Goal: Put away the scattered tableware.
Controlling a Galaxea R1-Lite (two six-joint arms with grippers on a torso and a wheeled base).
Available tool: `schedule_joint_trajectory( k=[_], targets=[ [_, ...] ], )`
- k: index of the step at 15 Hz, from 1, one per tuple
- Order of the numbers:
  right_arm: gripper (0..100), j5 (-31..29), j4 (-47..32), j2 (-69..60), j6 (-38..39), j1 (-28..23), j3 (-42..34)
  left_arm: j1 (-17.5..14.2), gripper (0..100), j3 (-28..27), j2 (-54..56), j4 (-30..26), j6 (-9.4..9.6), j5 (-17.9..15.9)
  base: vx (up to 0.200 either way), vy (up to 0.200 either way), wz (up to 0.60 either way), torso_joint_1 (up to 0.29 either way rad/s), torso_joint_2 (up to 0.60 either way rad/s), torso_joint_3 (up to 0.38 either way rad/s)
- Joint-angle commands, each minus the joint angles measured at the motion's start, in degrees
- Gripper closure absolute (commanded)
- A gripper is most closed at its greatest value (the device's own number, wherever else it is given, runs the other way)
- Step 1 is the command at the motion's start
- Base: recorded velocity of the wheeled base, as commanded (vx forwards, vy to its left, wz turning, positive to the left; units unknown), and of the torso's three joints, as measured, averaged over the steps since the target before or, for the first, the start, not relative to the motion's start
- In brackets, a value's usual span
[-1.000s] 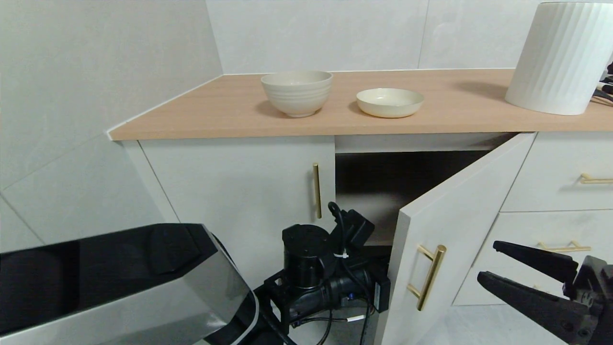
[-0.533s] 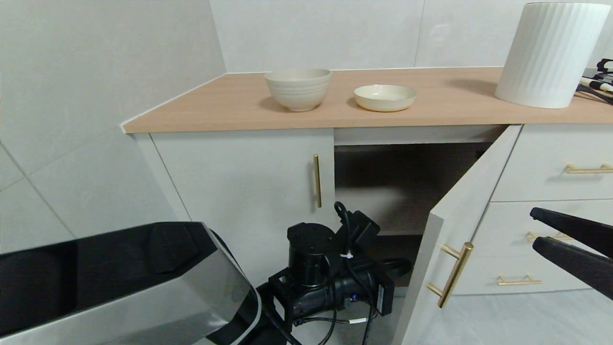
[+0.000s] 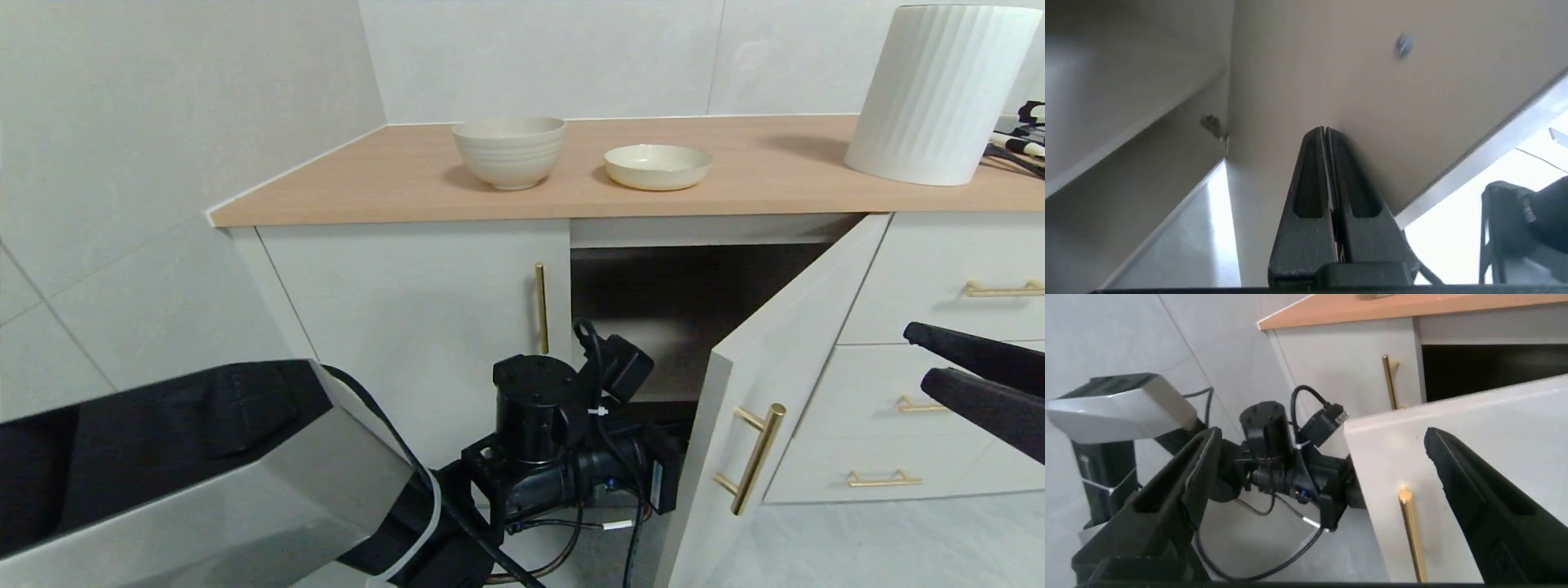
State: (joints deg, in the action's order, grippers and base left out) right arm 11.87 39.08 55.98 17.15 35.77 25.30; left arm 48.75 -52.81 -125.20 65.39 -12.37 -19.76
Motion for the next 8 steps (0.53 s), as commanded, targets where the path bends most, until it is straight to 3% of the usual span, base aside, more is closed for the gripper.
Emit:
schedule_joint_trajectory(
  k=[1, 5, 6, 8],
  targets=[
    [0, -0.01, 0.03, 0.18, -0.01, 0.00, 1.07, 2.75, 100, -0.54, 2.24, -0.26, -0.11, 0.16, 0.000, 0.000, 0.00, 0.000, 0.00, 0.000],
    [0, -0.01, -2.26, -1.75, -0.01, 0.00, 5.20, 14.27, 100, 0.08, 3.29, 0.09, -0.02, 1.66, 0.000, 0.000, 0.00, 0.000, 0.00, 0.000],
    [0, 0.08, -3.66, -2.37, -0.01, 0.00, 5.55, 15.76, 100, 0.69, 3.73, 0.53, -0.02, 3.24, 0.000, 0.000, 0.00, 0.000, 0.00, 0.000],
    [0, 0.08, -4.81, -2.63, -0.01, 0.00, 5.82, 15.32, 100, 2.62, 5.40, 2.37, -0.11, 4.20, 0.000, 0.000, 0.00, 0.000, 0.00, 0.000]
  ],
)
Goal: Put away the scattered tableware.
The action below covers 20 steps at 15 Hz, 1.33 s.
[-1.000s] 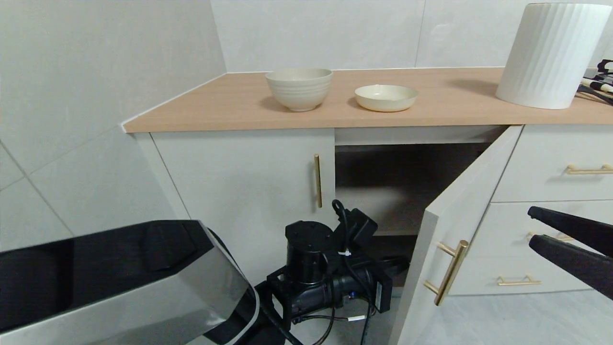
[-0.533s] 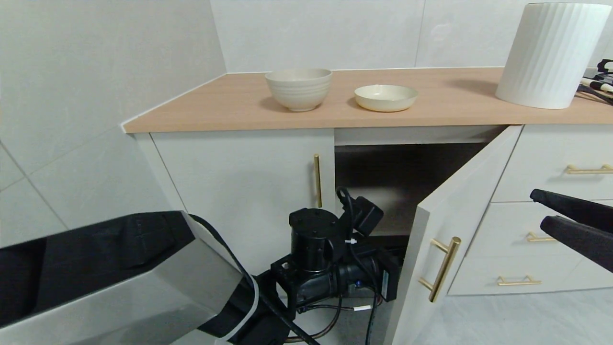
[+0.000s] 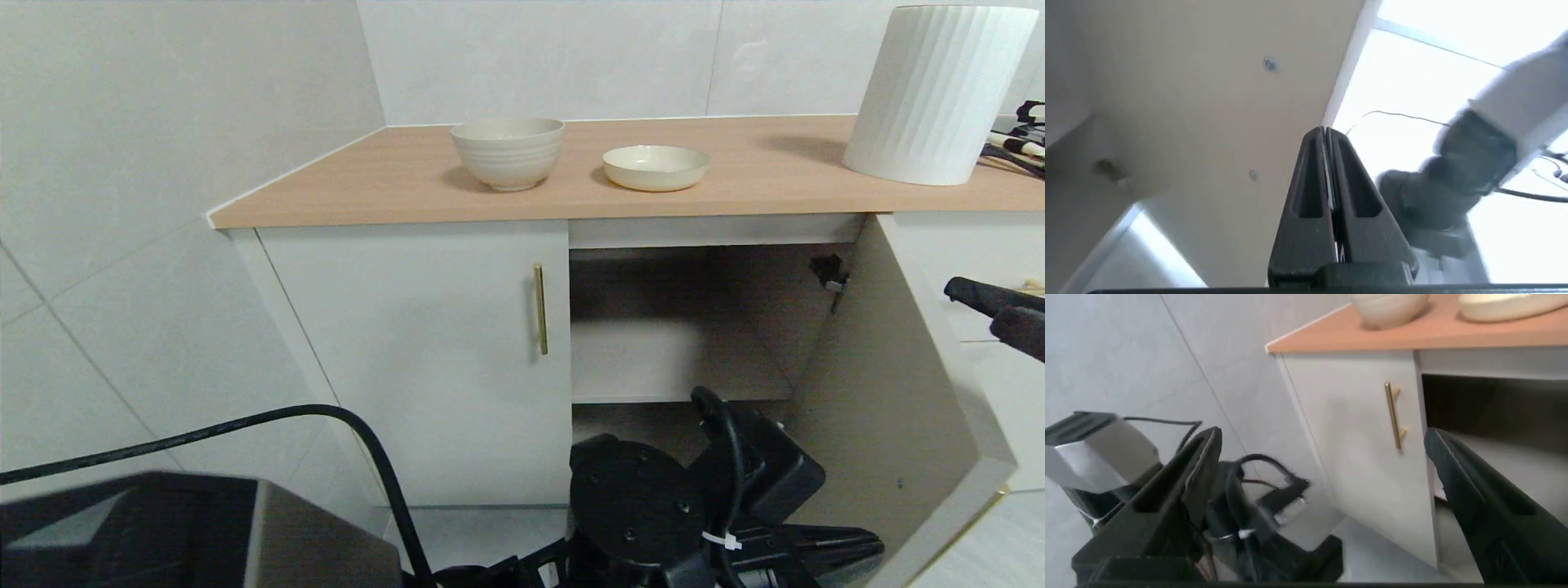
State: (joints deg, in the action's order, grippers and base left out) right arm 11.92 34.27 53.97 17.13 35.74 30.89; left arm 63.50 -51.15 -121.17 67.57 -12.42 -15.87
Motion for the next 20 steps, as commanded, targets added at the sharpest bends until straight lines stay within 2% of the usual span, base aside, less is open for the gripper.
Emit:
schedule_joint_trajectory(
  k=[1, 4, 6, 9, 10, 11, 13, 15, 16, 17, 18, 20],
  targets=[
    [0, 0.03, -0.08, -0.44, 0.01, 0.03, 0.05, -1.01, 100, 1.67, 2.61, 0.54, -0.15, 0.14, 0.000, 0.000, 0.00, 0.000, 0.00, 0.000],
    [0, 0.03, -0.17, 0.00, 0.01, 0.03, 0.13, -4.61, 100, 3.08, 4.37, 0.72, -0.15, 0.40, 0.000, 0.000, 0.00, 0.000, 0.00, 0.000],
    [0, -0.32, -1.31, 2.63, 0.01, -0.06, 0.22, -11.03, 100, 7.38, 8.59, 0.81, -0.06, 0.58, 0.000, 0.000, 0.00, 0.000, 0.00, 0.000],
    [0, -0.15, -2.89, 5.53, 0.10, -0.06, 0.49, -20.35, 100, 15.12, 15.88, 1.51, 0.21, 3.30, 0.000, 0.000, 0.00, 0.000, 0.00, 0.000],
    [0, -0.41, -2.72, 7.73, 0.01, -0.06, 1.19, -23.42, 100, 18.46, 19.13, 2.04, 1.00, 3.66, 0.000, 0.000, 0.00, 0.000, 0.00, 0.000],
    [0, -0.50, -2.89, 10.02, 0.01, -0.06, 3.21, -26.94, 100, 22.24, 22.91, 2.04, 2.58, 3.66, 0.000, 0.000, 0.00, 0.000, 0.00, 0.000],
    [0, -0.58, -2.98, 14.76, -0.16, -1.99, 6.90, -34.50, 100, 27.51, 28.01, 1.77, 3.19, 3.66, 0.000, 0.000, 0.00, 0.000, 0.00, 0.000],
    [0, -0.67, -2.89, 20.48, -0.34, -3.84, 11.03, -41.53, 100, 30.15, 32.05, 1.07, 3.19, 3.66, 0.000, 0.000, 0.00, 0.000, 0.00, 0.000],
    [0, -0.67, -2.89, 22.58, -0.34, -4.45, 12.44, -44.08, 100, 30.59, 33.72, 0.28, 3.19, 3.66, 0.000, 0.000, 0.00, 0.000, 0.00, 0.000],
    [0, -0.67, -2.89, 24.52, -1.22, -5.60, 14.11, -45.92, 100, 30.41, 35.48, -2.01, 3.28, 3.66, 0.000, 0.000, 0.00, 0.000, 0.00, 0.000],
    [0, -1.02, -2.89, 25.49, -1.92, -6.04, 14.90, -46.36, 100, 29.97, 36.45, -3.94, 3.28, 3.66, 0.000, 0.000, 0.00, 0.000, 0.00, 0.000],
    [0, -5.68, -3.51, 26.80, -2.27, -9.02, 16.48, -46.63, 100, 27.42, 37.33, -11.15, 3.19, 3.83, 0.000, 0.000, 0.00, 0.000, 0.00, 0.000]
  ],
)
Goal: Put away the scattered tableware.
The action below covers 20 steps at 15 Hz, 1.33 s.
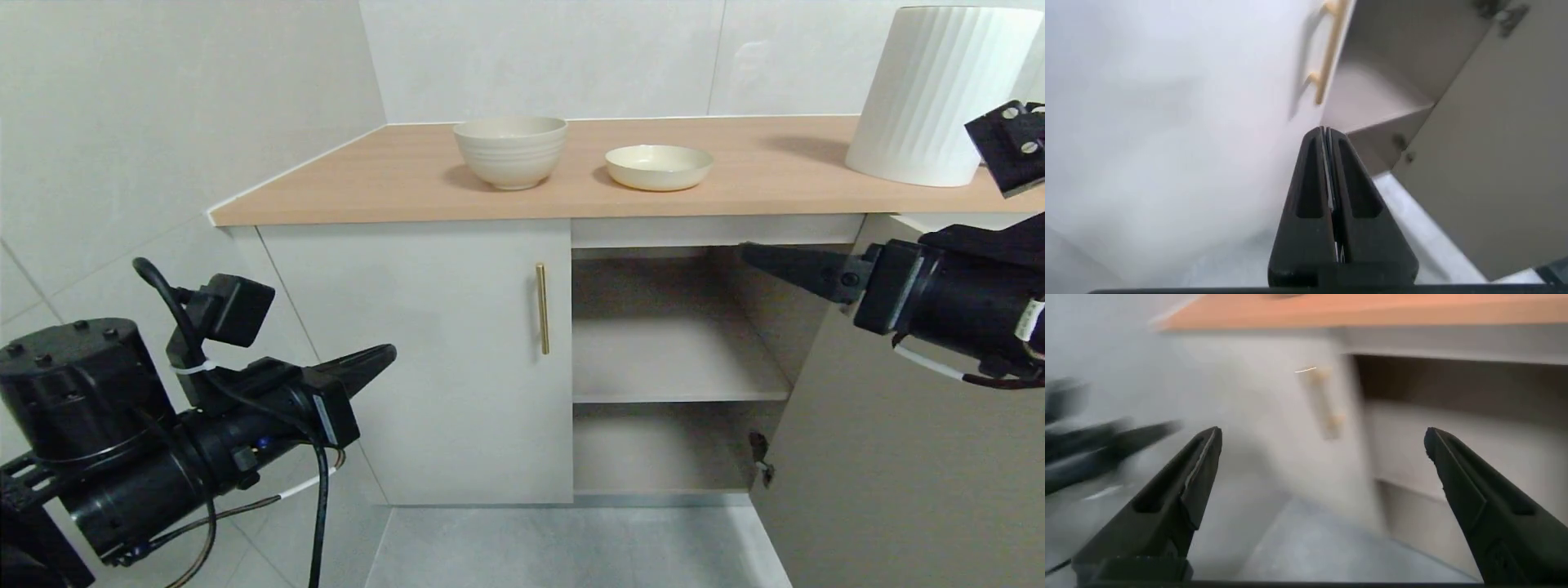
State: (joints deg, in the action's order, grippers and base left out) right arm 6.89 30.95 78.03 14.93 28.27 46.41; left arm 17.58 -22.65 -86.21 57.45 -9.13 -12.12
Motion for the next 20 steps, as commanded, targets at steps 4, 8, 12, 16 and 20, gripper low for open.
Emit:
schedule_joint_trajectory(
  k=[4, 8, 12, 16, 20],
  targets=[
    [0, -3.20, -15.57, -5.17, -0.61, -1.55, 2.90, -1.32, 100, -1.96, 7.37, -6.48, 0.43, 0.34, 0.000, 0.000, 0.00, 0.000, 0.00, 0.000],
    [0, -3.99, -17.50, -8.95, -1.49, -1.81, 2.63, -1.58, 0, -5.21, 11.94, -12.81, -0.27, 0.25, 0.000, 0.000, 0.00, 0.000, 0.00, 0.000],
    [0, -3.90, -19.35, -7.10, -1.49, -1.46, 2.98, -1.58, 0, -6.62, 12.91, -12.72, -0.27, 0.43, 0.000, 0.000, 0.00, 0.000, 0.00, 0.000],
    [0, -3.90, -19.35, -7.10, -1.57, -1.46, 3.07, -1.58, 0, -7.06, 14.32, -12.81, -0.19, 1.92, 0.000, 0.000, 0.00, 0.000, 0.00, 0.000],
    [0, -3.90, -19.35, -7.28, -1.57, -1.38, 2.98, -1.58, 0, -7.50, 15.02, -15.88, 0.17, 1.83, 0.000, 0.000, 0.00, 0.000, 0.00, 0.000]
  ],
)
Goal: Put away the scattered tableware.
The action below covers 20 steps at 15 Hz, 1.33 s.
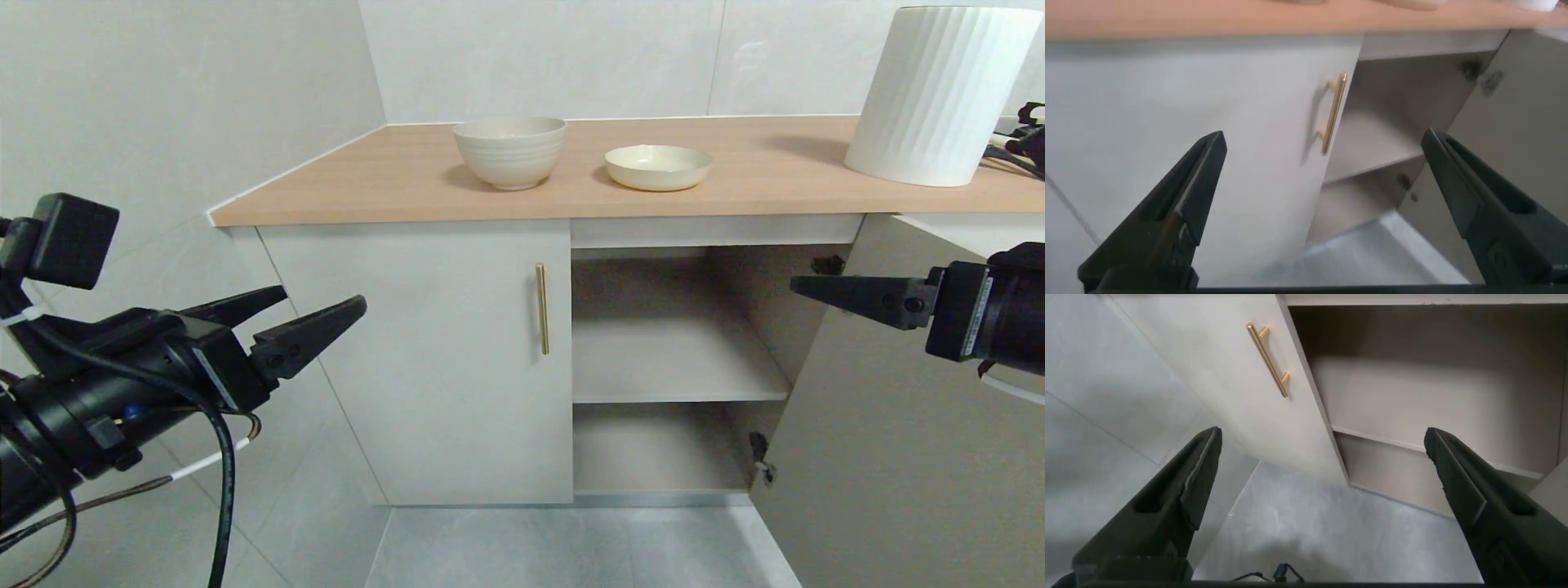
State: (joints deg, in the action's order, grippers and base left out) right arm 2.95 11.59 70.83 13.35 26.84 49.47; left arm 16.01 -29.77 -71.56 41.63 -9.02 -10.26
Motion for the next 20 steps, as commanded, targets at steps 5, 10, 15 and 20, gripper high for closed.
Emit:
schedule_joint_trajectory(
  k=[5, 10, 15, 20],
  targets=[
    [0, 0.13, -0.08, -0.78, 0.01, 0.49, -0.25, -0.01, 0, -5.04, 5.82, -13.51, 0.06, -0.28, 0.160, 0.000, 0.00, 0.001, 0.00, 0.003],
    [0, 0.57, -0.08, -1.57, 0.01, 1.02, -0.60, -0.01, 0, -5.04, 5.73, -13.86, 0.06, -0.28, 0.200, 0.000, 0.00, 0.004, 0.00, 0.003],
    [0, 0.30, 1.41, -2.62, 0.10, 0.84, -1.83, -0.10, 0, -5.12, 5.38, -13.77, -0.30, -0.02, 0.040, 0.000, 0.00, 0.000, 0.00, 0.001],
    [0, 0.57, 9.24, -2.36, 0.01, 0.14, -5.26, -0.10, 0, -5.12, 5.29, -13.77, -0.30, -0.02, 0.000, 0.000, 0.00, 0.000, 0.00, 0.000]
  ],
)
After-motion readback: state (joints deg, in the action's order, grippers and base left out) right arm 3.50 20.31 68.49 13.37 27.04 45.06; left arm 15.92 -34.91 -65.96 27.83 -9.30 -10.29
